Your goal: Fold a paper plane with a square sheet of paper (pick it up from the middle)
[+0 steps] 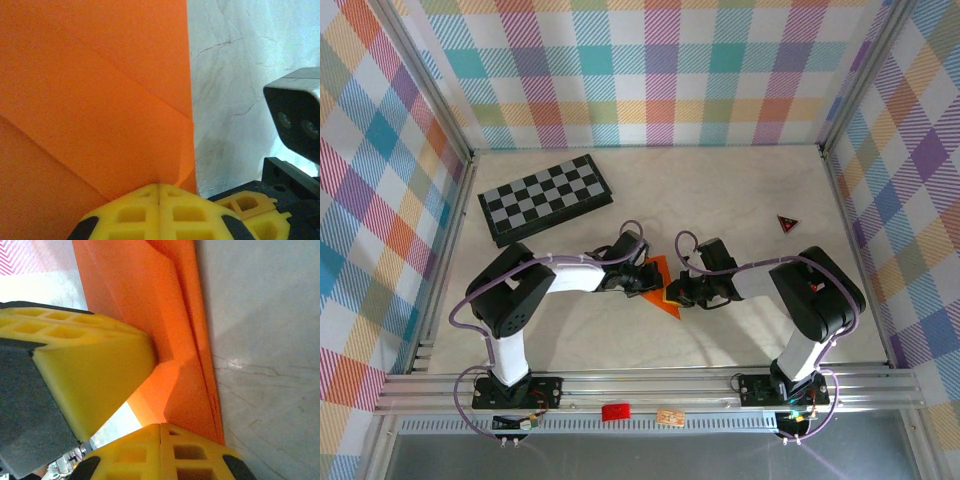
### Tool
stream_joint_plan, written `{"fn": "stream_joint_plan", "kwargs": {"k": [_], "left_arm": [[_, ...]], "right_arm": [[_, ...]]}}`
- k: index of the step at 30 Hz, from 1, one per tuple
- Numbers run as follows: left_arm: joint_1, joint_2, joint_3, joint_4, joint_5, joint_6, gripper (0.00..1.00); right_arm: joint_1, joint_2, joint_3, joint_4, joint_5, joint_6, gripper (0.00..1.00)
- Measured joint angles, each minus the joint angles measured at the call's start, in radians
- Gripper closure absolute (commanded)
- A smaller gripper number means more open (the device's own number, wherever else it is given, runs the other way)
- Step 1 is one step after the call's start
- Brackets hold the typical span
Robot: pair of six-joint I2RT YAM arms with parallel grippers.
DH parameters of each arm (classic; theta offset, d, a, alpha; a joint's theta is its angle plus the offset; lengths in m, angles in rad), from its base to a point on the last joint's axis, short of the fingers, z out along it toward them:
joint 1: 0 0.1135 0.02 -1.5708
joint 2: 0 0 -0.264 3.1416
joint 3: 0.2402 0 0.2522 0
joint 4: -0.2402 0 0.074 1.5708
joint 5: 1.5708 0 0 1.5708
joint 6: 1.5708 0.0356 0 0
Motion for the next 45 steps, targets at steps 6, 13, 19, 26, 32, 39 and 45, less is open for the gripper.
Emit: {"fn": "stream_joint_plan", "kwargs": {"k": [6, 13, 19, 26, 32, 39, 45], "left_arm": [[-0.002, -0.021, 0.002, -0.040, 0.012, -0.016, 1.00], [-0.010, -0.016, -0.009, 0.001, 0.044, -0.062, 1.00], [-0.010, -0.012, -0.007, -0.011, 0.035, -0.053, 1.00], [-0.007, 0.007, 0.013, -0.042, 0.017, -0.011, 1.00], [0.023, 0.023, 0.033, -0.055, 0.045, 0.014, 1.00], [0.084, 0.052, 0.073, -0.072, 0.071, 0.031, 1.00], [0.135, 0.063, 0.096, -0.089, 0.063, 0.041, 0.99]], "right_arm": [[-0.002, 0.000, -0.003, 0.006, -0.003, 0.000, 1.00], [-0.003, 0.001, -0.004, 0.010, -0.006, 0.001, 1.00], [-0.005, 0.003, -0.005, 0.011, -0.009, 0.001, 1.00], [-0.005, 0.003, -0.007, 0.014, -0.010, 0.001, 1.00], [-0.005, 0.004, -0.015, 0.031, -0.012, 0.003, 1.00], [-0.005, 0.008, -0.017, 0.042, -0.016, 0.003, 1.00], [-0.005, 0.008, -0.017, 0.041, -0.016, 0.000, 1.00]]}}
